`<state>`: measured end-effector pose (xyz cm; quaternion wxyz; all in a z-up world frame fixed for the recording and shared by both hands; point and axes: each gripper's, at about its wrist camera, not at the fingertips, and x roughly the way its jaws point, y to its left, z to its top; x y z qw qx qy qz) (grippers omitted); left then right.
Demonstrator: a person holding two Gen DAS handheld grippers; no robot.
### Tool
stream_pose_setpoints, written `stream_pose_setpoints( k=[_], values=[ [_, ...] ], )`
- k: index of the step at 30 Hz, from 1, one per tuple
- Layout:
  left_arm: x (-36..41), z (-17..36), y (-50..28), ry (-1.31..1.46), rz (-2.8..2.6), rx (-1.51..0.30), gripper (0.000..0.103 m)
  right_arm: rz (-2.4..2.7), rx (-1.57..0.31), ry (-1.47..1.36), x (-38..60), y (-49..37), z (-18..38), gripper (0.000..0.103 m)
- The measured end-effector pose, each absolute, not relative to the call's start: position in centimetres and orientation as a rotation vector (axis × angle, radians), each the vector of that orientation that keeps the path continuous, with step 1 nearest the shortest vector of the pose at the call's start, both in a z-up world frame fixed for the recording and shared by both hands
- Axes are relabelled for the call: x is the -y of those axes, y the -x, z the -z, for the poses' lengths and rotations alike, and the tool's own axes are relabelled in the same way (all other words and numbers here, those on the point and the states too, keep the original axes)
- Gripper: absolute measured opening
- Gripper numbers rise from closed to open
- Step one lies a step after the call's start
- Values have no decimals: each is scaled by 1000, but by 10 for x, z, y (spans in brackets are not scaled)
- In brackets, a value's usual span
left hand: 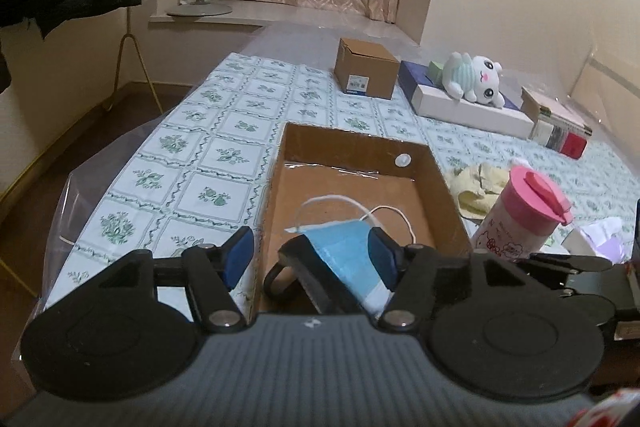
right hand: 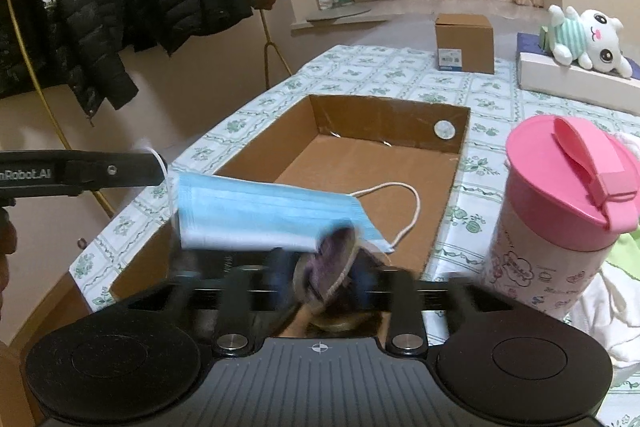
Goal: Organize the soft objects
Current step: 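Release the mask from the left tool while the right tool drops the scrunchie into the box, then move both tools back toward the white cloths beside the pink cup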
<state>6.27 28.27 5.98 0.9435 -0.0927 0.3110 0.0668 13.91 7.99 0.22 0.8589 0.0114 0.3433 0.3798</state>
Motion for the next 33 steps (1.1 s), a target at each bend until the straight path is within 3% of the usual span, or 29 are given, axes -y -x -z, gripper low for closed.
stream_pose_setpoints(
  k=[12,33],
  values=[
    [-266,-60,-36,185,-146,-635,61,-798,-709,-26,-58,-109,-11,68],
    [-140,-61,-6,119,2,-629,61,-539,-663,-102,78,-70,-36,69]
  ],
)
